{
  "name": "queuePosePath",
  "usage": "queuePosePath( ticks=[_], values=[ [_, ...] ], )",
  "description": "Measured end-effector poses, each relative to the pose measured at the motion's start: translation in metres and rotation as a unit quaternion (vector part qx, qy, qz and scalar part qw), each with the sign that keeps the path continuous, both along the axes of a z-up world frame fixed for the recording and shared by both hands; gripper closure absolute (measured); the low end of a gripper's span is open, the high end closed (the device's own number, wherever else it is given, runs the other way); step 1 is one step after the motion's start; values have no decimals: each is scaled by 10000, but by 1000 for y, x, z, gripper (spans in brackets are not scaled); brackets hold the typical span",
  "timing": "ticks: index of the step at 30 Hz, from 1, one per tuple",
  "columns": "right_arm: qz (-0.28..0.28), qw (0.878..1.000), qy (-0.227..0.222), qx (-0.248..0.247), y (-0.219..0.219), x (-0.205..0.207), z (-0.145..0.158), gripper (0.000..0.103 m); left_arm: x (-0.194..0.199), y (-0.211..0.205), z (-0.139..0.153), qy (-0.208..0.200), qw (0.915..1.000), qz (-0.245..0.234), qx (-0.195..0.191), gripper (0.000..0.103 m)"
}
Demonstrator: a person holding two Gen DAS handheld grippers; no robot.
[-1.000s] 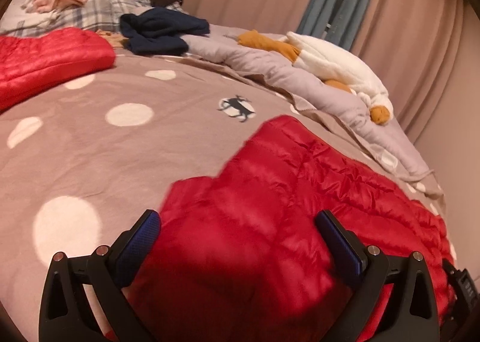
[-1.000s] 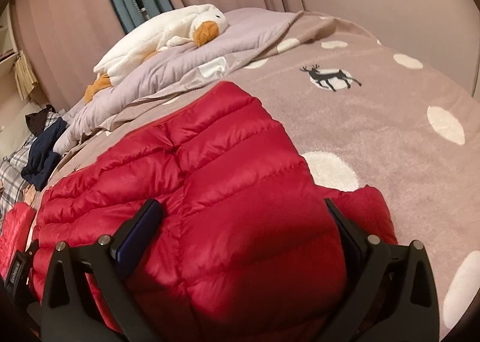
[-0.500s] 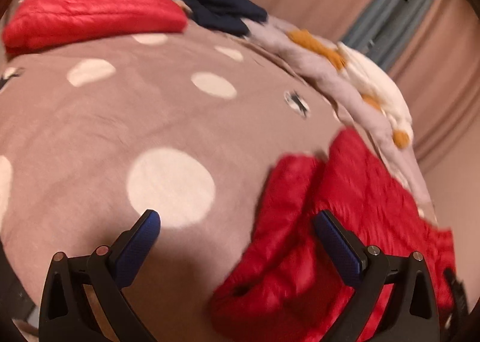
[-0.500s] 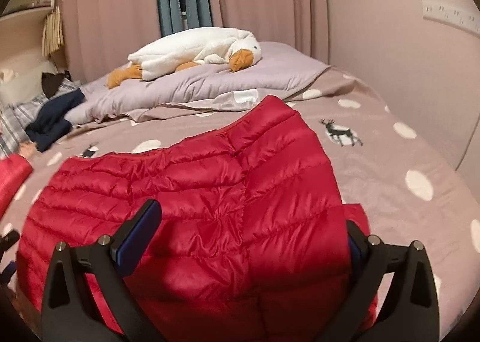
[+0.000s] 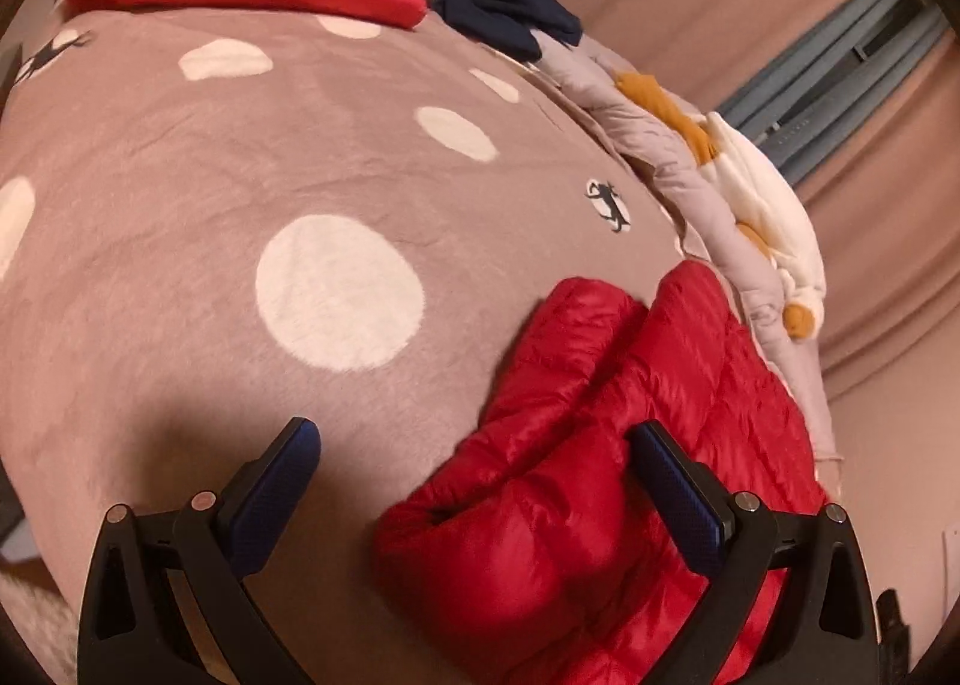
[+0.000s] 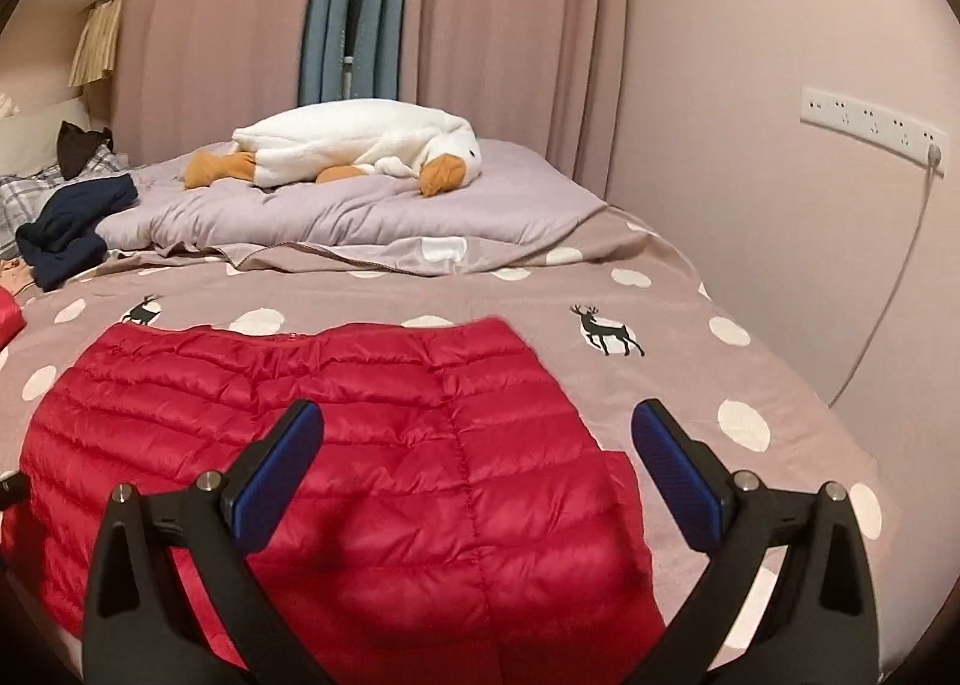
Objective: Fold large clothes
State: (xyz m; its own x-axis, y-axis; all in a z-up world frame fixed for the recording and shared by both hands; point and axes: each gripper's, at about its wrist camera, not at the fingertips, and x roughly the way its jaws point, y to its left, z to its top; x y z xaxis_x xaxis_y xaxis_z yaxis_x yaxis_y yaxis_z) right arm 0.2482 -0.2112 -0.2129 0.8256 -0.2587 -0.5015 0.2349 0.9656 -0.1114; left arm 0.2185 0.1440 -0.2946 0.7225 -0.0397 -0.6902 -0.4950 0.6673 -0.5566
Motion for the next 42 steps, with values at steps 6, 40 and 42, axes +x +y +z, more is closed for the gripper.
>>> queuePosePath(
  ticks=[6,40,42],
  values=[
    [490,9962,370,617,9,19,-24,0,-11,-22,-3,71,9998,-175,109,1],
    [102,9834,273,1789,-19,5,-55,0,45,-51,-15,-857,9860,-1407,-248,4],
    [-339,9771,-44,2101,-41,-20,-48,0,45,-50,-15,-874,9855,-1420,-311,4]
  ],
)
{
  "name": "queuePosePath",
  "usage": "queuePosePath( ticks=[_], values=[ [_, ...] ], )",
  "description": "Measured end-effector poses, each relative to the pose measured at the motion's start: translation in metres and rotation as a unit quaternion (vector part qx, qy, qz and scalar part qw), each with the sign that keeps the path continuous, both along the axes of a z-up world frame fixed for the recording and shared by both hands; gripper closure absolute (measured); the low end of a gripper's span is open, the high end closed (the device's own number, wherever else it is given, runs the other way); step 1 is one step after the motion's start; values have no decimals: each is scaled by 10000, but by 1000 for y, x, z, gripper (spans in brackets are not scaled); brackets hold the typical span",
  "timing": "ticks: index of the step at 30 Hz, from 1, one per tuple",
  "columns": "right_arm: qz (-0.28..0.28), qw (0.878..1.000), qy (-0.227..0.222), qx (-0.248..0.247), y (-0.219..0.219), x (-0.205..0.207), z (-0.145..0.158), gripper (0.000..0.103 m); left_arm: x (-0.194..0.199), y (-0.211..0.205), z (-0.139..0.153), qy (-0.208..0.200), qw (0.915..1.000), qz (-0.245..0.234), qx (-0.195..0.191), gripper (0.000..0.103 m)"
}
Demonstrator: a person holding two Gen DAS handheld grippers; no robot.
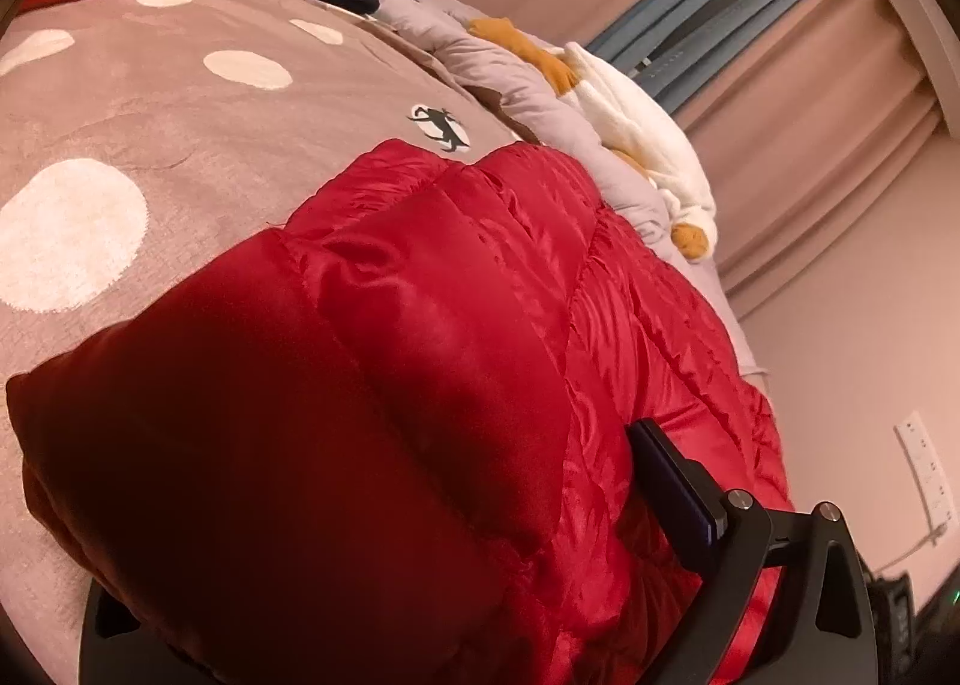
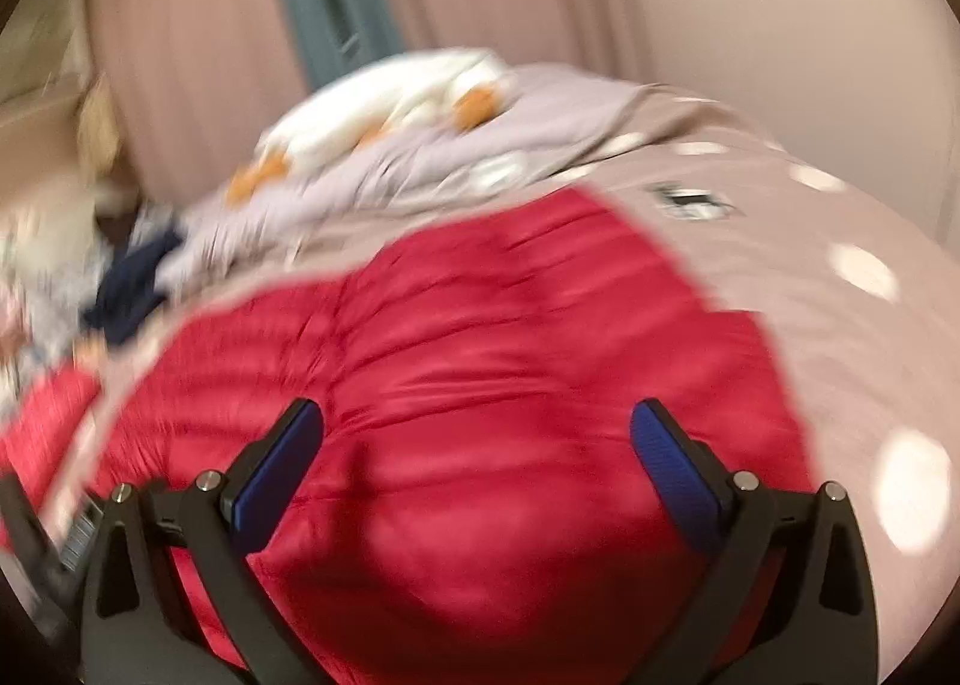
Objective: Fold large clothes
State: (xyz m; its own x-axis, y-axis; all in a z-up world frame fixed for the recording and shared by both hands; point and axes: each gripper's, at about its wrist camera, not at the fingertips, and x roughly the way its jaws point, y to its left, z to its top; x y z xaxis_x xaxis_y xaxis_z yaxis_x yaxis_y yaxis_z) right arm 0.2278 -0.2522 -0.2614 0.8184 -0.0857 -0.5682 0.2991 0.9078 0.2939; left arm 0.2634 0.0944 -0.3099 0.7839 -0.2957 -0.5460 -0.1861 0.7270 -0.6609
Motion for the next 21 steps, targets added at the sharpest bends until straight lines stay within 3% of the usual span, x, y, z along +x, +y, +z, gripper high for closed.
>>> queuePosePath(
  ticks=[4,7,10,11,14,16,17,18,19,21],
  values=[
    [-848,9950,57,533,-42,-38,-7,0,-5,4,0,-2,9999,77,-134,10],
    [-1193,9832,301,1346,-68,-55,-29,0,-10,12,-2,11,9991,189,-384,19],
    [-888,9498,102,2997,-82,-61,-64,0,-10,16,-3,49,9981,168,-590,23],
    [-793,9436,-56,3214,-79,-60,-69,0,-10,17,-4,72,9979,124,-637,24],
    [-397,9534,-166,2987,-59,-45,-66,0,-8,21,-5,77,9960,-18,-886,33],
    [8,9504,-238,3102,-46,-31,-72,15,-6,28,-11,63,9913,-127,-1310,44],
    [94,9466,-201,3216,-40,-24,-78,41,-4,32,-14,37,9882,-196,-1518,48],
    [221,9363,-208,3500,-38,-16,-89,59,-1,35,-17,35,9850,-254,-1709,53],
    [262,9272,-283,3726,-37,-11,-97,64,1,38,-20,76,9816,-274,-1889,56],
    [296,9279,-307,3705,-35,-4,-101,72,2,41,-17,156,9812,-269,-1907,61]
  ],
)
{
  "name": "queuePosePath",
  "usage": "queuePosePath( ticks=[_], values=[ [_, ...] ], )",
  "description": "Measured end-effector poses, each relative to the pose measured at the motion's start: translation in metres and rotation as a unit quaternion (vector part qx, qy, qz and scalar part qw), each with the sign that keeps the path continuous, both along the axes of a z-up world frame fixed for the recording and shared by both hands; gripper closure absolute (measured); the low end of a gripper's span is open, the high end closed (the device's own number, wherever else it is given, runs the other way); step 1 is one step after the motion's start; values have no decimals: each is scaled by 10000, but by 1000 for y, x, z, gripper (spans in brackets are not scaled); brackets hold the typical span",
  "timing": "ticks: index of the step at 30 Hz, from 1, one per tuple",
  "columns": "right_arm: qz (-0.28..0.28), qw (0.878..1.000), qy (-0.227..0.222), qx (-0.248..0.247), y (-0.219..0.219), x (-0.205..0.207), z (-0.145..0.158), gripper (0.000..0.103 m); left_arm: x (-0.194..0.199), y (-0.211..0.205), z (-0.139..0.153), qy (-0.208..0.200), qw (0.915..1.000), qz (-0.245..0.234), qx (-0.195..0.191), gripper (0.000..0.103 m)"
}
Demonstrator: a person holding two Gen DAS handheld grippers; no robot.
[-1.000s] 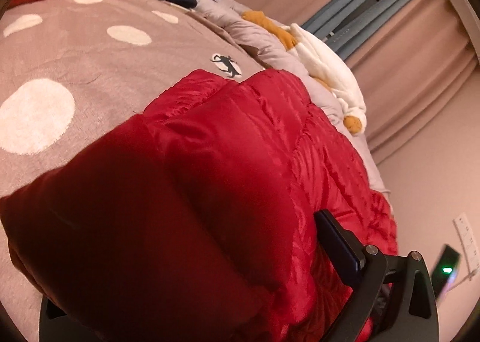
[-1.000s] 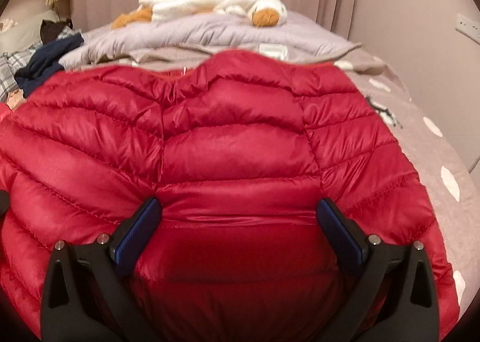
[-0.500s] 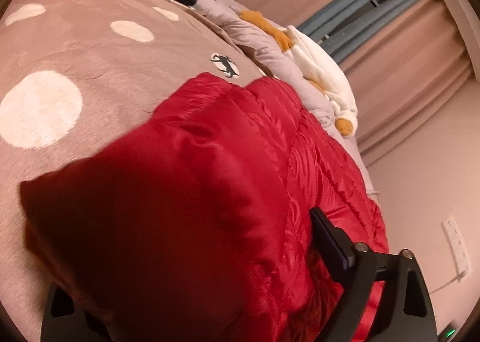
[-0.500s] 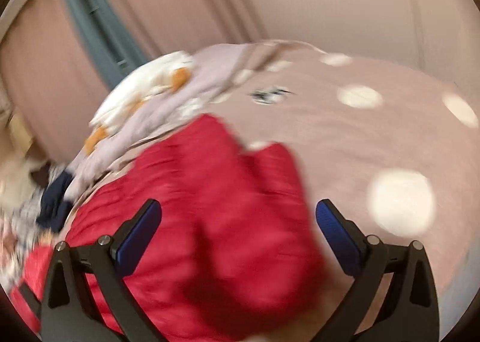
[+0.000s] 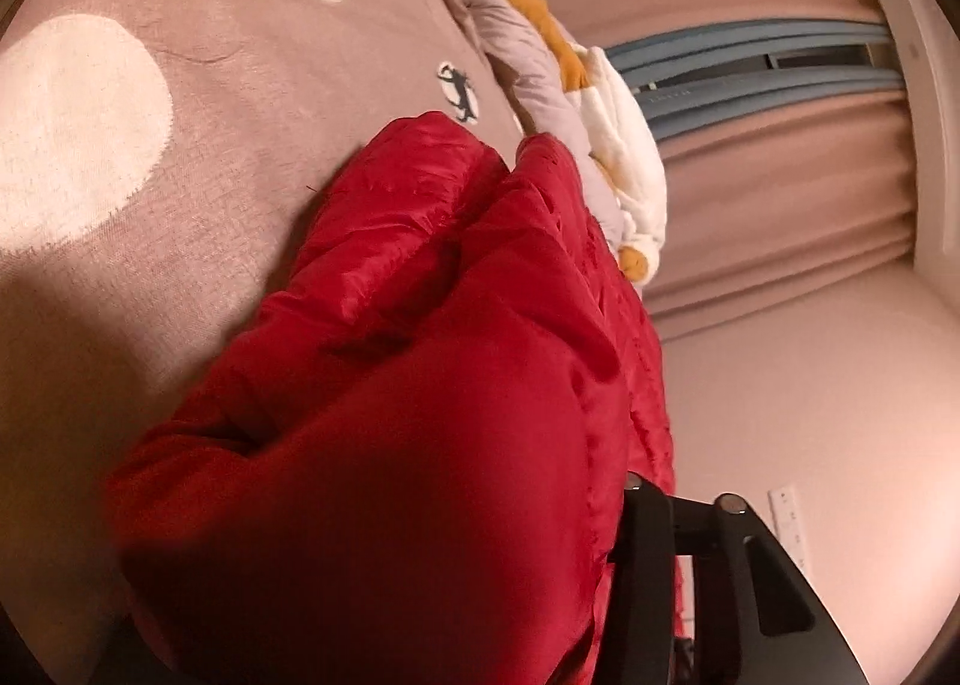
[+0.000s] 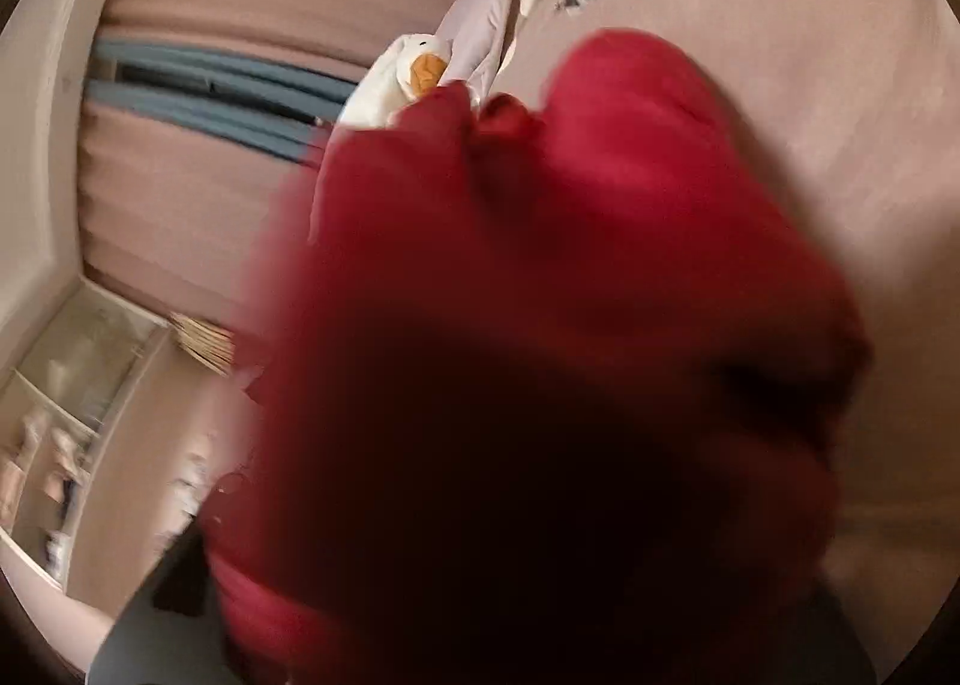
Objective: Fold large clothes
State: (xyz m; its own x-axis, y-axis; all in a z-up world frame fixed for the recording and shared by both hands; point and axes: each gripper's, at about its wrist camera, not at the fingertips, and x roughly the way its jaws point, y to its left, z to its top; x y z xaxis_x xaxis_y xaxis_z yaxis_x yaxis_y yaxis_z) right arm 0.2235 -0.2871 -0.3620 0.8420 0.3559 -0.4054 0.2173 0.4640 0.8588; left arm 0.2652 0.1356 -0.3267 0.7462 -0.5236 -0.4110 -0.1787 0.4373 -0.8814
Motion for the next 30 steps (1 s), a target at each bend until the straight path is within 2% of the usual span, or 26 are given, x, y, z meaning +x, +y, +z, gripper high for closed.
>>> queuePosePath(
  ticks=[1,3,4,6,8,10,11,12,14,17,19,21,23,26,28,30],
  values=[
    [40,9998,27,-181,4,3,5,72,0,1,5,0,9999,22,118,64],
    [191,9982,28,-573,15,9,15,74,-3,1,24,-110,9968,188,764,68],
    [307,9972,37,-681,21,13,17,74,-6,1,36,-209,9918,322,1216,69],
    [600,9954,55,-746,38,22,19,75,-12,7,54,-354,9817,623,1766,71],
    [895,9916,75,-929,58,30,22,75,-15,20,61,-442,9791,748,1839,71],
    [1055,9880,148,-1118,73,38,26,71,-13,31,61,-446,9817,625,1745,71],
    [995,9893,235,-1045,73,39,27,63,-13,37,60,-413,9827,601,1703,71],
    [909,9910,304,-932,68,41,26,47,-14,41,58,-364,9827,620,1706,71],
    [537,9964,247,-610,53,32,26,40,-16,45,59,-309,9819,640,1755,71],
    [229,9995,62,-209,34,19,23,40,-26,46,64,-329,9825,650,1713,71],
    [306,9993,71,-183,38,20,20,41,-29,40,72,-386,9779,687,1937,71],
    [440,9968,183,-646,48,25,23,53,-30,37,79,-468,9720,680,2201,71],
    [571,9919,345,-1079,61,31,24,59,-35,34,87,-641,9669,684,2373,71],
    [806,9891,445,-1151,62,30,22,63,-43,30,101,-986,9631,617,2429,71],
    [970,9869,511,-1185,40,24,15,64,-47,27,109,-1136,9622,482,2427,71],
    [1000,9862,549,-1202,37,25,13,66,-54,20,121,-1302,9624,352,2359,71]
  ],
)
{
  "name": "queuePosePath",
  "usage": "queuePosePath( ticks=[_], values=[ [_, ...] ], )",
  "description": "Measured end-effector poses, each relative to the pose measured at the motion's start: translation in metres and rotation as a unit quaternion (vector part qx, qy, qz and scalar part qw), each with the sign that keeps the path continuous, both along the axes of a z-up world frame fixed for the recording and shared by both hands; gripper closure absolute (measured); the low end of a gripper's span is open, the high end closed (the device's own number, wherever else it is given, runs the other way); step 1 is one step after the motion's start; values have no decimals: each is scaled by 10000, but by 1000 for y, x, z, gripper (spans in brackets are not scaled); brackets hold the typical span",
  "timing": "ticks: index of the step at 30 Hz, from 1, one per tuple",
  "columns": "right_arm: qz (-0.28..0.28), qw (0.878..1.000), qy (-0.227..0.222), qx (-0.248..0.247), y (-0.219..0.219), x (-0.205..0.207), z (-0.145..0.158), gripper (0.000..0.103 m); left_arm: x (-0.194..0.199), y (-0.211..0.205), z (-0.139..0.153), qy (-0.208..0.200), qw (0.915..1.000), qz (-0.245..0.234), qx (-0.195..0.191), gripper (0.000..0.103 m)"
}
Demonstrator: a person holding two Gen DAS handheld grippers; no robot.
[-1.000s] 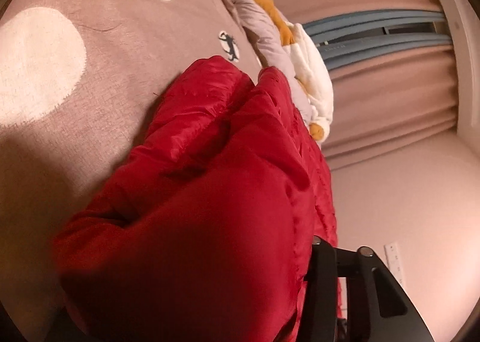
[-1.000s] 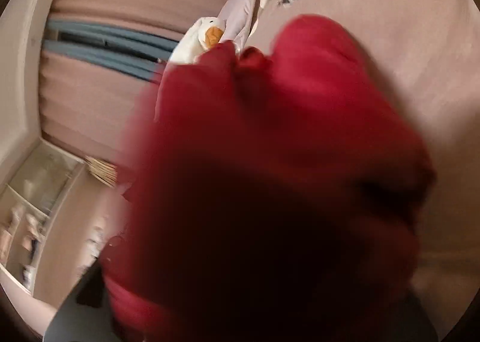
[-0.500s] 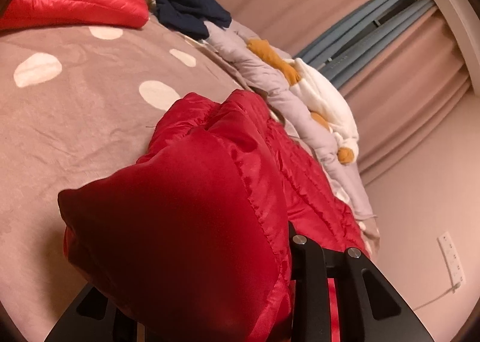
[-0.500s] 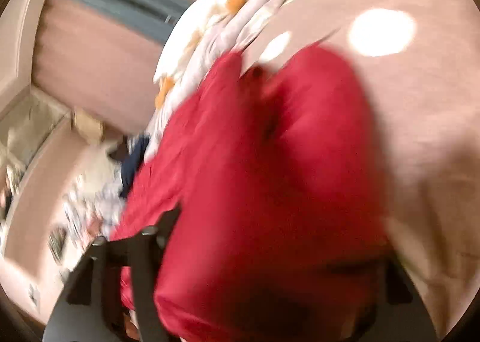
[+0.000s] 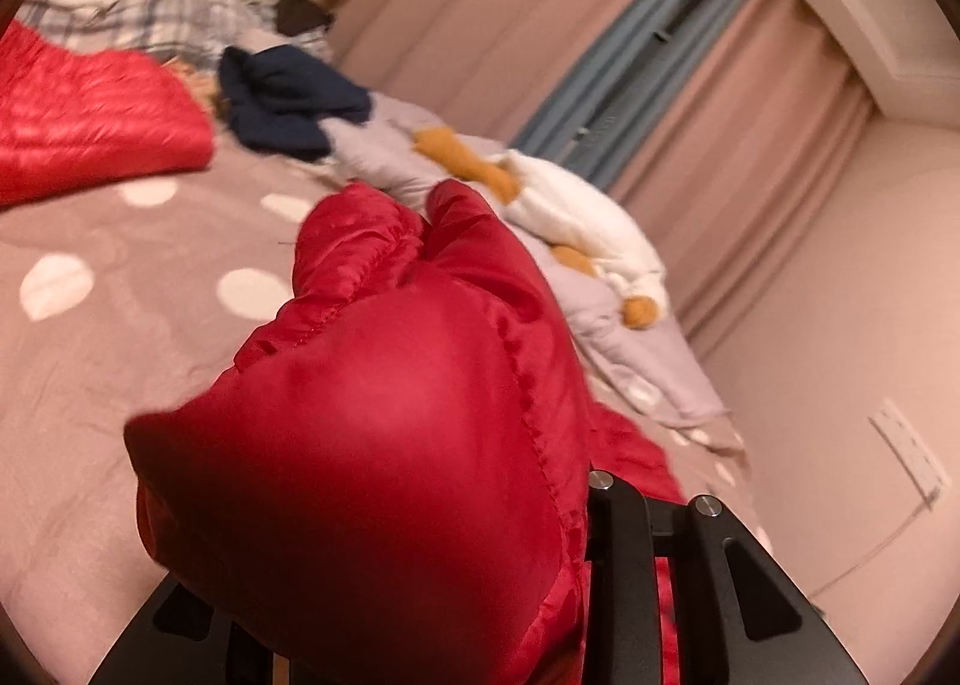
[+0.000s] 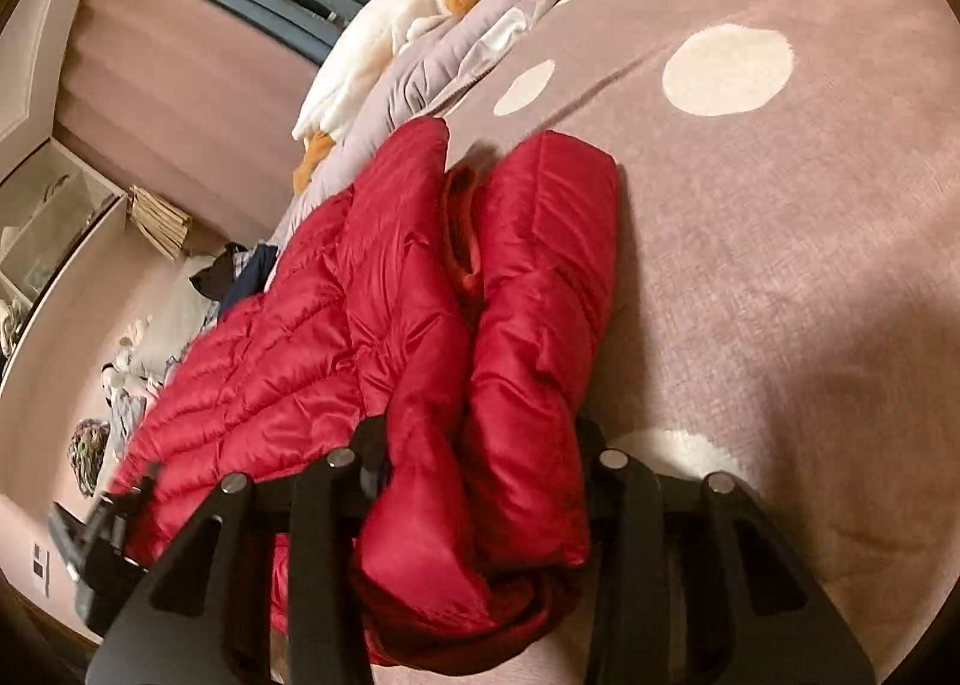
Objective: Fold large clothes
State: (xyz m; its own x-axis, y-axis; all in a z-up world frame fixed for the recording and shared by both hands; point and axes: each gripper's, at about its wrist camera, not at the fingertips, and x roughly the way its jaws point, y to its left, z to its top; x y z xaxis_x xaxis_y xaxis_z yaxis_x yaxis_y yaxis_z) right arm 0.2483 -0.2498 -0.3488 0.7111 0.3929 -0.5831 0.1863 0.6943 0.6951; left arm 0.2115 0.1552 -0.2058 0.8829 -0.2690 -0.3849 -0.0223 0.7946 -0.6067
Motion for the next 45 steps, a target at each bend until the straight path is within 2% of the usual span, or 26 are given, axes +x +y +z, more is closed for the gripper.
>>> queuePosePath(
  ticks=[2,4,7,10,11,12,13,14,15,16,18,22,26,28,29,31,33,36,38,42,43,45],
  values=[
    [79,9998,25,-163,4,3,-1,66,-7,-9,11,-278,9982,-355,-395,71],
    [123,9996,44,-270,9,2,1,66,-12,-20,19,-473,9950,-707,-519,70],
    [173,9994,38,-306,11,6,2,64,-10,-49,30,-579,9904,-1186,-421,64],
    [143,9989,37,-439,8,6,9,54,-6,-73,33,-544,9863,-1534,-273,57],
    [78,9980,49,-623,6,4,14,42,-5,-84,34,-534,9848,-1641,-197,53],
    [-56,9950,63,-995,4,0,22,27,-5,-89,35,-538,9836,-1712,-200,44],
    [-231,9900,75,-1392,3,-4,29,19,-5,-95,36,-562,9816,-1803,-268,35],
    [-490,9809,59,-1881,1,-10,38,8,-6,-100,36,-591,9800,-1872,-337,31],
    [-750,9704,-39,-2297,-3,-18,49,7,-6,-105,37,-622,9780,-1948,-408,23],
    [-928,9634,-148,-2509,-7,-25,58,7,-6,-110,36,-618,9765,-2011,-466,13],
    [-1173,9600,-225,-2533,-20,-36,71,7,-4,-118,32,-503,9736,-2153,-576,7],
    [-1653,9540,-609,-2424,-42,-64,97,6,0,-139,30,-336,9717,-2304,-387,6],
    [-2048,9379,-788,-2689,-49,-82,120,5,9,-154,24,-226,9702,-2404,-176,5],
    [-2098,9340,-796,-2782,-46,-87,128,5,17,-166,16,-145,9643,-2644,-15,5],
    [-2109,9316,-818,-2844,-45,-89,132,5,28,-173,7,27,9592,-2825,81,5],
    [-2096,9281,-836,-2963,-43,-92,135,5,41,-194,-10,421,9513,-3022,433,5],
    [-2066,9252,-854,-3066,-41,-92,138,5,42,-218,-25,292,9477,-2995,1064,5],
    [-1974,9265,-907,-3073,-37,-93,140,5,32,-251,-42,-60,9325,-2997,2012,5],
    [-1895,9295,-926,-3026,-36,-92,139,5,30,-260,-49,-118,9267,-2980,2286,5],
    [-1865,9279,-979,-3076,-35,-94,142,5,33,-255,-47,-38,9298,-3036,2082,5],
    [-1845,9278,-1013,-3080,-34,-94,143,5,45,-248,-41,-42,9303,-3034,2058,5],
    [-1826,9281,-1048,-3069,-33,-96,144,5,40,-247,-37,-58,9322,-2983,2047,5]
  ],
)
